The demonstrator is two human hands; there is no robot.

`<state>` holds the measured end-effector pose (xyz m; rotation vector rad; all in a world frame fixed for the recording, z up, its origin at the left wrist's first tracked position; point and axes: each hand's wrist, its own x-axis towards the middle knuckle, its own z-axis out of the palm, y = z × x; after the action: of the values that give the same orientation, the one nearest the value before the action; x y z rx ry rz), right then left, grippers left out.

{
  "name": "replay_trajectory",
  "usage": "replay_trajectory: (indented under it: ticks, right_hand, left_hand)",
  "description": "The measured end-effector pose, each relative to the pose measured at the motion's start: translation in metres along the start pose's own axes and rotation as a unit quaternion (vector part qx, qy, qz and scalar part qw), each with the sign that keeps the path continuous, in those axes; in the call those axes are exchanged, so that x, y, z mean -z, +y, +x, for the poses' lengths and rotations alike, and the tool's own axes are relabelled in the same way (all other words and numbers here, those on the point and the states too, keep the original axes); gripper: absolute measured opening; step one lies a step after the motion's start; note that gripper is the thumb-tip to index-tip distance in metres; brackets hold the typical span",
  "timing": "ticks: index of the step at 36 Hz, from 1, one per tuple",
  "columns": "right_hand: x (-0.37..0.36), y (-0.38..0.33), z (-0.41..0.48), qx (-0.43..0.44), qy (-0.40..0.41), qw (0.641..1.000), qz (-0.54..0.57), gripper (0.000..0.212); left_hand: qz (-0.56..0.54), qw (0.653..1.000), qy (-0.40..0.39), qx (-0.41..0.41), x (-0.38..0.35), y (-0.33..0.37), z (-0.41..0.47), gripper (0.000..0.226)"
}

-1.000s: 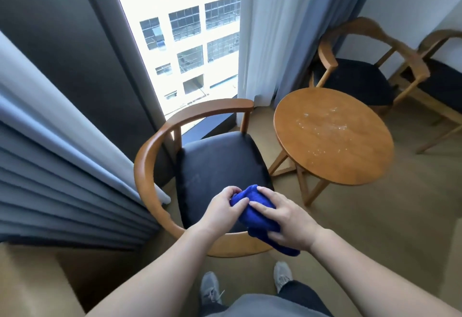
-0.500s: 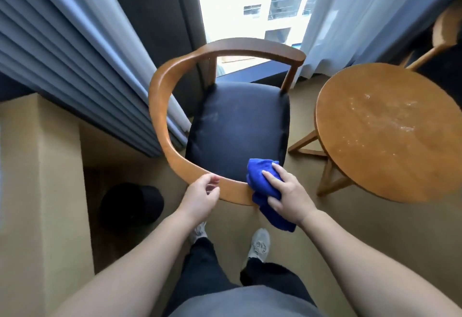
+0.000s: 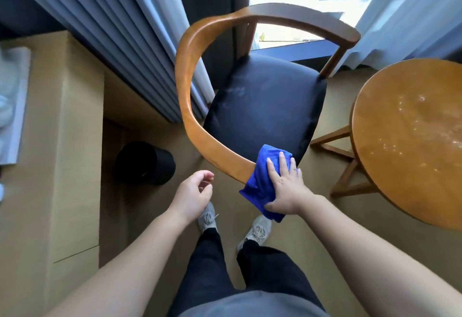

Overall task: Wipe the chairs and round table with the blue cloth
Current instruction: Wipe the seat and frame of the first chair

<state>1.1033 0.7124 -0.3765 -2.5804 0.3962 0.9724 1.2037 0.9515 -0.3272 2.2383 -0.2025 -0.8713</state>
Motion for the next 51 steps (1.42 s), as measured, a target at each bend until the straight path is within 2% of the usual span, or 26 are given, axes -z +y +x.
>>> replay_trajectory:
  ticks: [3,5,8,14,20,31,39,51]
  right_hand:
    - [0.007,0.022,-0.007,0.048,0.026,0.998,-0.019,0.115]
    - [0.008,0.029,-0.009,0.043,0.053,0.996,-0.049,0.118]
    - [0.003,0.027,-0.006,0.023,0.047,0.997,-0.062,0.124]
    - [-0.005,0.014,-0.001,0.020,0.044,0.998,0.034,0.128]
    - [-0.008,-0.010,0.008,0.018,0.091,0.996,-0.013,0.121]
    - [0.004,-0.057,0.039,-0.012,0.095,0.990,-0.104,0.118]
    - [0.018,-0.094,0.060,-0.034,0.105,0.993,-0.047,0.120]
    - [0.042,-0.168,0.111,-0.079,0.105,0.990,-0.042,0.121]
  left_hand:
    - [-0.008,1.000,0.011,-0.003,0.003,0.000,-0.003,0.025]
    - [-0.011,1.000,0.011,-0.005,0.005,0.000,-0.004,0.025]
    - [-0.017,1.000,0.016,-0.005,0.009,0.000,-0.005,0.024]
    - [-0.027,0.999,0.032,-0.002,0.013,-0.006,-0.006,0.024]
    - [-0.024,0.999,0.039,0.006,0.020,-0.021,-0.007,0.023]
    - [-0.026,0.999,0.044,-0.001,0.051,-0.040,0.024,0.023]
    - [-0.029,0.999,0.043,-0.012,0.085,-0.055,0.052,0.022]
    - [-0.042,0.998,0.049,-0.011,0.130,-0.086,0.083,0.024]
